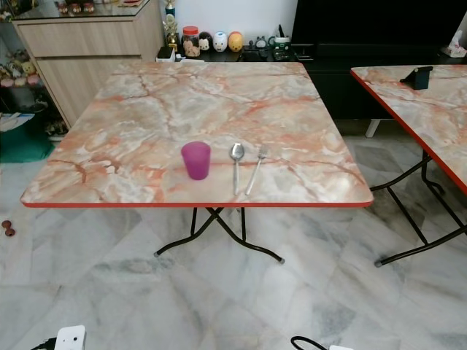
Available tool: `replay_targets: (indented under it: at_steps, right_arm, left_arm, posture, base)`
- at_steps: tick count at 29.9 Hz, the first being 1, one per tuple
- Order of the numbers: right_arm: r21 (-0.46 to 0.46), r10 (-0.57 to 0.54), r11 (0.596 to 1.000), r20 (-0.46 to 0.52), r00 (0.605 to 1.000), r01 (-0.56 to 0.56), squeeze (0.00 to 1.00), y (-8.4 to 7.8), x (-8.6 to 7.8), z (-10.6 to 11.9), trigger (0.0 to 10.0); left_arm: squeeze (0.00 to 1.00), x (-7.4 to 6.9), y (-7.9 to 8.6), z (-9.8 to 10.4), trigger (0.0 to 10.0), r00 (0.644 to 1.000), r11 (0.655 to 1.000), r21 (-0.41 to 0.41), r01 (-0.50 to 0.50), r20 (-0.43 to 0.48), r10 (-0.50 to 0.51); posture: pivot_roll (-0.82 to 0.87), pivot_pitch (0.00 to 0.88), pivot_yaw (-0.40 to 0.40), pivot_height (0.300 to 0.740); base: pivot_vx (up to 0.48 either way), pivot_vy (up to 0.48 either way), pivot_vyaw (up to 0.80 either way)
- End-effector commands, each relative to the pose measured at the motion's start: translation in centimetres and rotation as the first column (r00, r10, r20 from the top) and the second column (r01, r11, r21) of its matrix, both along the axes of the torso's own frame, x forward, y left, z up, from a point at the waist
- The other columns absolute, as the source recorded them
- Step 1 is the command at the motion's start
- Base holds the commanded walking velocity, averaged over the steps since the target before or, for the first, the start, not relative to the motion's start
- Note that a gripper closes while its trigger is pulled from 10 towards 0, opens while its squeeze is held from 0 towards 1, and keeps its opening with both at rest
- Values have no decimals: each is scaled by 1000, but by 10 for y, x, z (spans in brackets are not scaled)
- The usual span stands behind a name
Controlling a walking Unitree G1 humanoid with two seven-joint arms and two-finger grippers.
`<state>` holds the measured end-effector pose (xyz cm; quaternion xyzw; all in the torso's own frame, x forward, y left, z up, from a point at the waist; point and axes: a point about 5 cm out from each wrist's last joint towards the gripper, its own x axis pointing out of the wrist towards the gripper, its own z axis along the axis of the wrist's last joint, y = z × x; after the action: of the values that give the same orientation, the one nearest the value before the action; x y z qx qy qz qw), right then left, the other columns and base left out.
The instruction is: Setting the table
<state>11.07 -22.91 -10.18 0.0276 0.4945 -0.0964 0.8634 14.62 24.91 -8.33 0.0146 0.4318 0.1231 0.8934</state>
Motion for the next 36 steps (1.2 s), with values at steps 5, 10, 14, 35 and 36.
replay_targets:
  at_steps: [5, 10, 14, 35, 36]
  right_arm:
    - [-8, -15, 1000, -2, 1000, 15, 0, -4, -3, 0, 10000]
    - [-10, -15, 1000, 0, 1000, 15, 0, -4, -3, 0, 10000]
    - [-8, -16, 1000, 1, 1000, 16, 0, -3, -2, 0, 10000]
    - [-12, -18, 1000, 26, 1000, 18, 0, -3, 1, 2, 10000]
    - [-12, -18, 1000, 26, 999, 18, 0, -3, 1, 2, 10000]
  left_arm:
    - [0, -4, -1, -3, 10000, 1000, 1000, -9, -16, -19, 16]
    - [0, -7, -2, -4, 10000, 999, 1000, -6, -9, -33, 9]
    - [0, -8, -2, -4, 10000, 999, 1000, -5, -13, -37, 12]
    - [0, 5, -10, 0, 10000, 999, 1000, -1, 27, 22, -27]
    - [0, 6, -10, 0, 10000, 999, 1000, -2, 29, 25, -29]
  posture:
    - [-59, 0, 28, 732]
    - [-57, 0, 29, 732]
    - [-49, 0, 26, 732]
    - [-47, 0, 25, 732]
    - [-47, 0, 26, 732]
  base:
    - [0, 298, 0]
    - [0, 296, 0]
    - [0, 296, 0]
    - [0, 83, 0]
    - [0, 0, 0]
